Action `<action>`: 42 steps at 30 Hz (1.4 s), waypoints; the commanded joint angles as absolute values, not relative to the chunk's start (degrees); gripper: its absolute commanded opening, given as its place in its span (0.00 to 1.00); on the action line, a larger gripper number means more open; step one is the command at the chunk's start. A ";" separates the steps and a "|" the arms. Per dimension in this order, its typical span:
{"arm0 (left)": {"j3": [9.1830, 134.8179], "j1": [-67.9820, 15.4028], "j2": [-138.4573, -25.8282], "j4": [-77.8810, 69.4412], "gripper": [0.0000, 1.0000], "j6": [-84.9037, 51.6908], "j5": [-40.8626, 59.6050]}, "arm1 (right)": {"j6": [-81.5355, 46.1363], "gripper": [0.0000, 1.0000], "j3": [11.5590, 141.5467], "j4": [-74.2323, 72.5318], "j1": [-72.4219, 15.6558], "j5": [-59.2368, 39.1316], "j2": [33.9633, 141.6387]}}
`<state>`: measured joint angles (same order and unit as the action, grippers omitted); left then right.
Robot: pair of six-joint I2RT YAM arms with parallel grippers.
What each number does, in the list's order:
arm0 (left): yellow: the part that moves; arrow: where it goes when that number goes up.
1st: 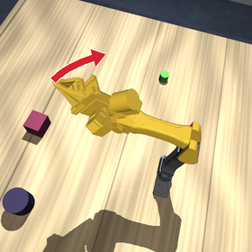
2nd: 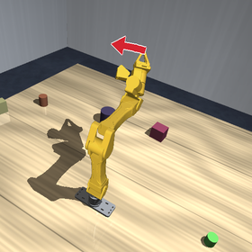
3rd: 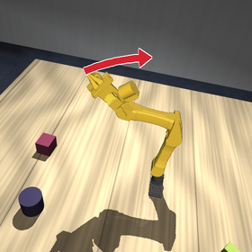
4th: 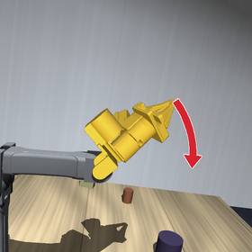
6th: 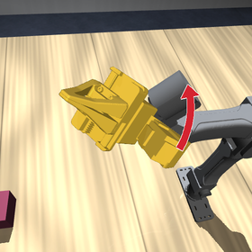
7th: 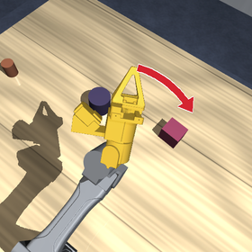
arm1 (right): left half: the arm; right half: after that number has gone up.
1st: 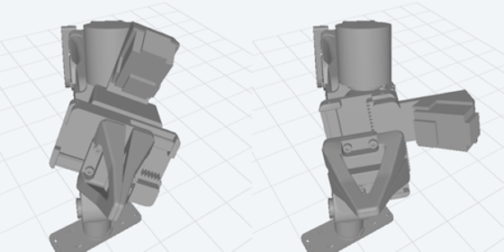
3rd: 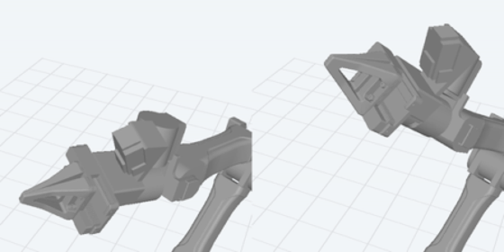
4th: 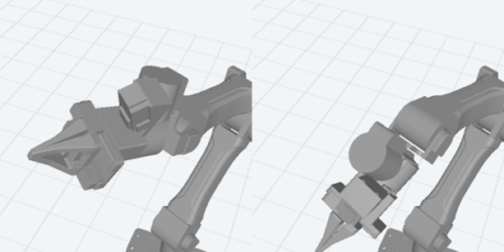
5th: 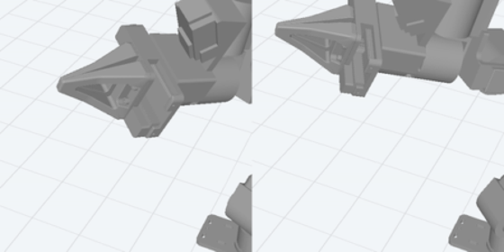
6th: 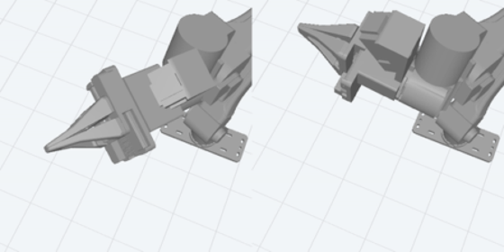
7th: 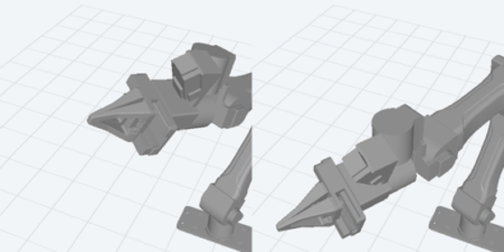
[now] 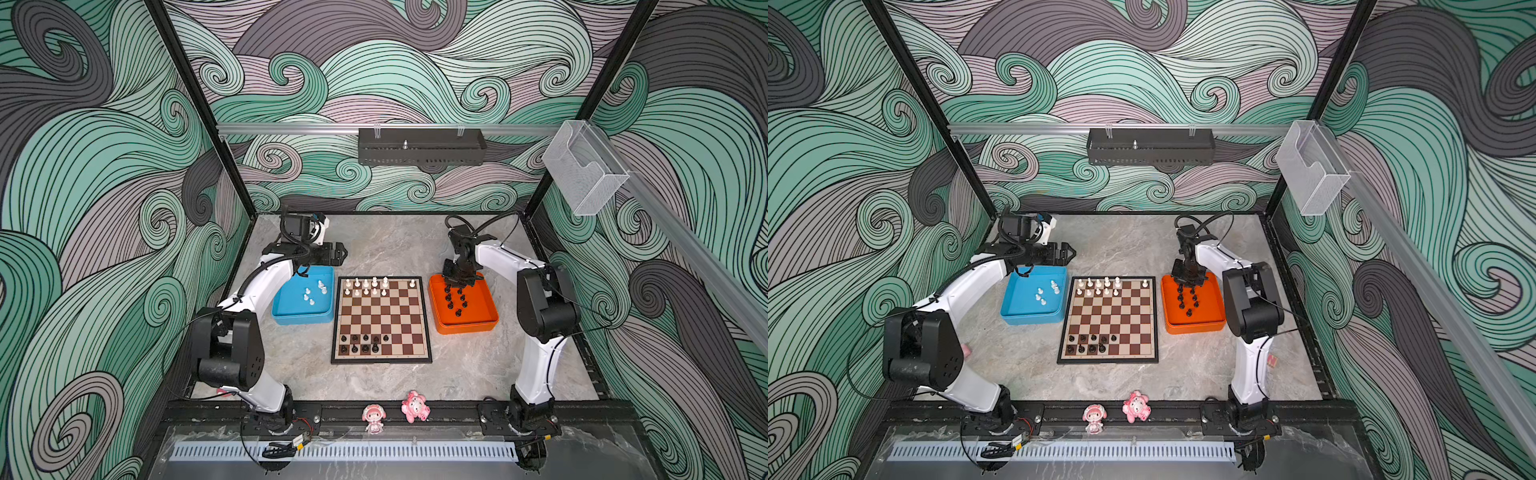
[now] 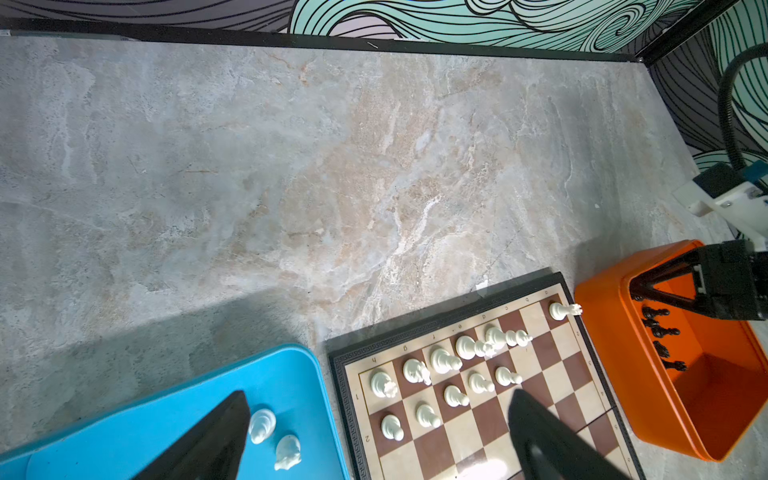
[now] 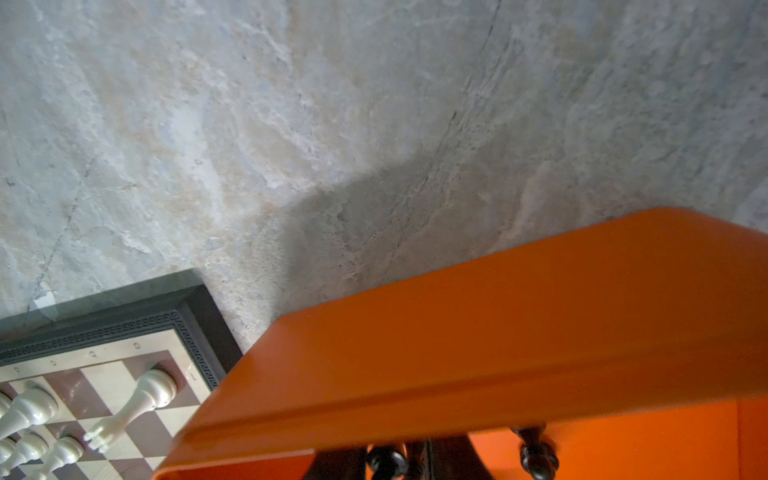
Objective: Set up the chess pieces on the board
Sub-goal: 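Lower the right gripper and grasp a black chess piece in the orange bin, then carry the black piece with the right gripper over the board's near rows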
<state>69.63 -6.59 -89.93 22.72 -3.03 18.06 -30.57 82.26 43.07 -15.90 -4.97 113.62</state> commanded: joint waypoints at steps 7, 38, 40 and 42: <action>71.98 -7.12 -90.68 23.55 0.99 -2.97 18.72 | -30.42 0.17 83.00 43.33 -16.16 -4.66 113.31; 74.13 -7.03 -79.86 41.43 0.99 -9.23 14.20 | -23.26 0.13 82.62 56.37 -37.80 0.96 92.61; 73.41 -7.03 -78.57 41.98 0.99 -9.78 13.86 | -24.85 0.13 82.57 56.35 -41.52 0.98 92.29; 72.56 -7.03 -77.47 42.41 0.99 -11.07 13.56 | -26.00 0.13 82.72 56.36 -45.59 2.14 92.50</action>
